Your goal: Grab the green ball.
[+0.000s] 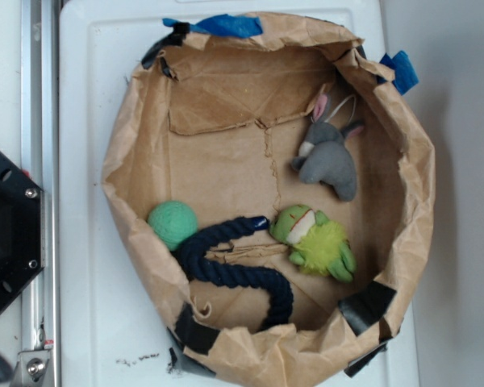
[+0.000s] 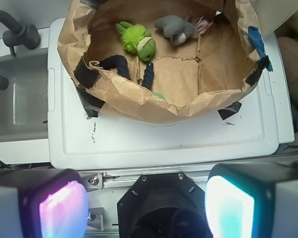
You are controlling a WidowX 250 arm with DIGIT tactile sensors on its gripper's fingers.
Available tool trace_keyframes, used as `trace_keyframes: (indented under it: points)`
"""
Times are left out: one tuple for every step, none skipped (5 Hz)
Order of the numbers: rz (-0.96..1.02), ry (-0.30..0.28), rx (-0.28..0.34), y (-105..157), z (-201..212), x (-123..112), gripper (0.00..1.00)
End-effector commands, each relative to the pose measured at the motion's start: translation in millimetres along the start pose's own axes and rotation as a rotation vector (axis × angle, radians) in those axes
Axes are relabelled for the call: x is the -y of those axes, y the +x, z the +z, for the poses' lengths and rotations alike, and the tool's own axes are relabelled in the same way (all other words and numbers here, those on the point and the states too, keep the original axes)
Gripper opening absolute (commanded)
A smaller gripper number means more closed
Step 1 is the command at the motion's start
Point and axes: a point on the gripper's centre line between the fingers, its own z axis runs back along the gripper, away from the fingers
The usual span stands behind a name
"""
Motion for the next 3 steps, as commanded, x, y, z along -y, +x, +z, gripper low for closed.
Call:
trace_keyframes:
  points:
    - [0.0, 0.0, 0.0, 0.0, 0.0, 0.0, 1.0]
    - [-0.033, -0.057, 0.019, 48.0, 1.9, -10.6, 1.0]
    - [-0.128, -0.089, 0.024, 75.2, -7.6, -19.2, 1.0]
